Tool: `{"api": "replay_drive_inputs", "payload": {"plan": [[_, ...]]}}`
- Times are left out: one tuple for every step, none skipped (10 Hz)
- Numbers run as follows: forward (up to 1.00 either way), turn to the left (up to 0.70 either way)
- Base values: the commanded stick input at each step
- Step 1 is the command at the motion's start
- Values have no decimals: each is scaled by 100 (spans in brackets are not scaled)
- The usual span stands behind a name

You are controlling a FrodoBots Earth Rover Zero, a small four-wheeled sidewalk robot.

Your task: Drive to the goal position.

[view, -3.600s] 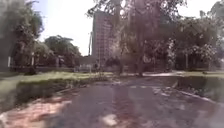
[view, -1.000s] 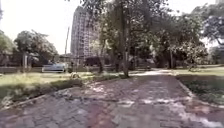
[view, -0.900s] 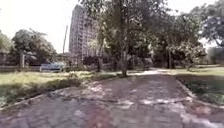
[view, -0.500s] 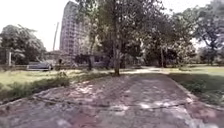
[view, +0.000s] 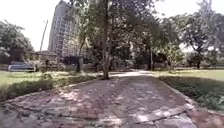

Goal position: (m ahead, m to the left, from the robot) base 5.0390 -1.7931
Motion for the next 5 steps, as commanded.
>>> {"api": "replay_drive_inputs", "payload": {"plan": [[70, 0], [70, 0], [70, 0], [70, 0], [70, -10]]}}
